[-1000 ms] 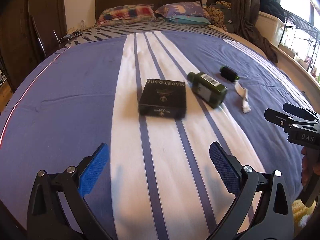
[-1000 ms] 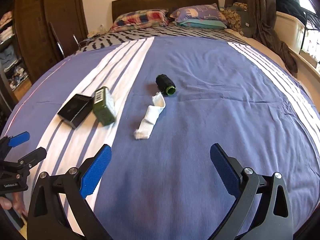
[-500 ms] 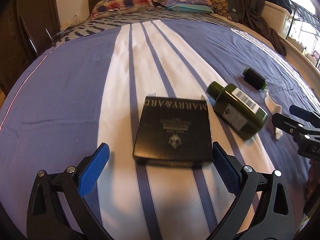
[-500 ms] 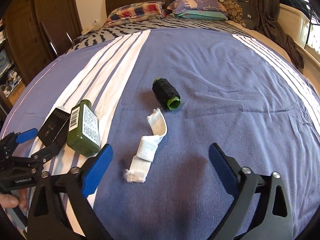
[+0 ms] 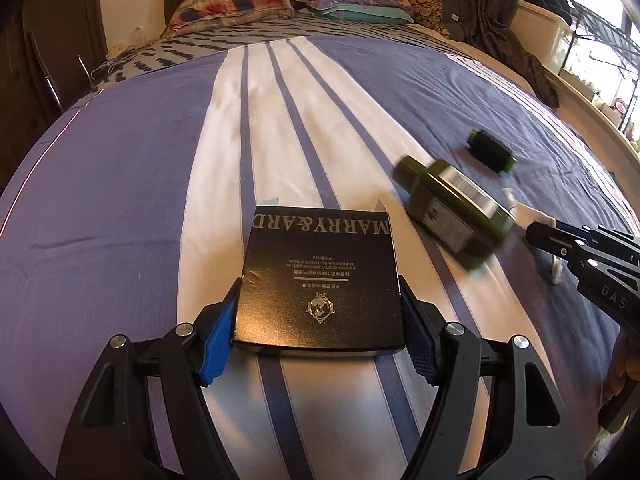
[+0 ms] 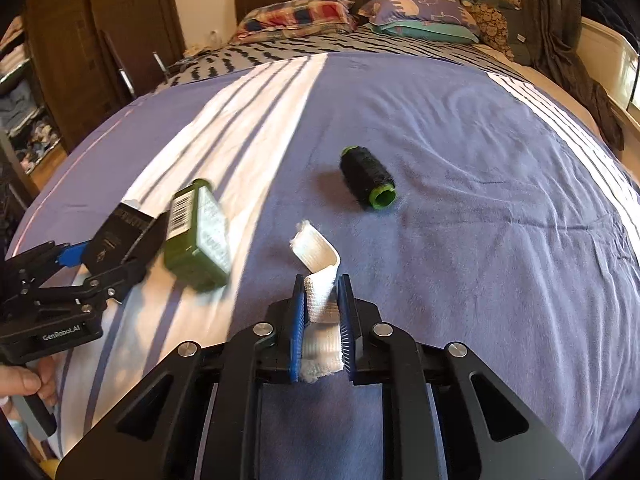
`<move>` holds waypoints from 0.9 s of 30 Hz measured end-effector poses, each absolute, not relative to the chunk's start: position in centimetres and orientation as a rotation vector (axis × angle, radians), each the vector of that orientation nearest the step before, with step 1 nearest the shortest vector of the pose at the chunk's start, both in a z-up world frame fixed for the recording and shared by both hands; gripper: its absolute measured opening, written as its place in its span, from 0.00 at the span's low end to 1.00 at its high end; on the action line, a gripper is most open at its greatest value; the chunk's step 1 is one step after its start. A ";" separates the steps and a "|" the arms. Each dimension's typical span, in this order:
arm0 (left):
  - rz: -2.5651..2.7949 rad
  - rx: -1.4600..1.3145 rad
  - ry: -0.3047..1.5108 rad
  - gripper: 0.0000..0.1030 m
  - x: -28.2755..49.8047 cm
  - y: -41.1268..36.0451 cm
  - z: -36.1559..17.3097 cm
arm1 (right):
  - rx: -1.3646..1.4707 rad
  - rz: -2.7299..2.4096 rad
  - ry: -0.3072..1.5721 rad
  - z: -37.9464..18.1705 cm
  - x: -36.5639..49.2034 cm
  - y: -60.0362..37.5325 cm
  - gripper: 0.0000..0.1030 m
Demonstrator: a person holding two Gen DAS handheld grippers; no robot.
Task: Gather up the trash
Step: 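Lift the cloth strip and black box off the bed with both tools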
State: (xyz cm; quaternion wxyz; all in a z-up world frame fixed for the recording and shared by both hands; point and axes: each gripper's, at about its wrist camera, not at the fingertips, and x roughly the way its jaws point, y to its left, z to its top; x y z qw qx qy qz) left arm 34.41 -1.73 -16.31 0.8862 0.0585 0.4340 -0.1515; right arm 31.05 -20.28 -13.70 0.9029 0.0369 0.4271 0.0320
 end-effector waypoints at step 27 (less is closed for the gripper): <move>-0.401 0.020 0.833 0.66 10.9 -1.0 -14.4 | 0.034 0.116 0.820 -11.3 10.0 -19.3 0.16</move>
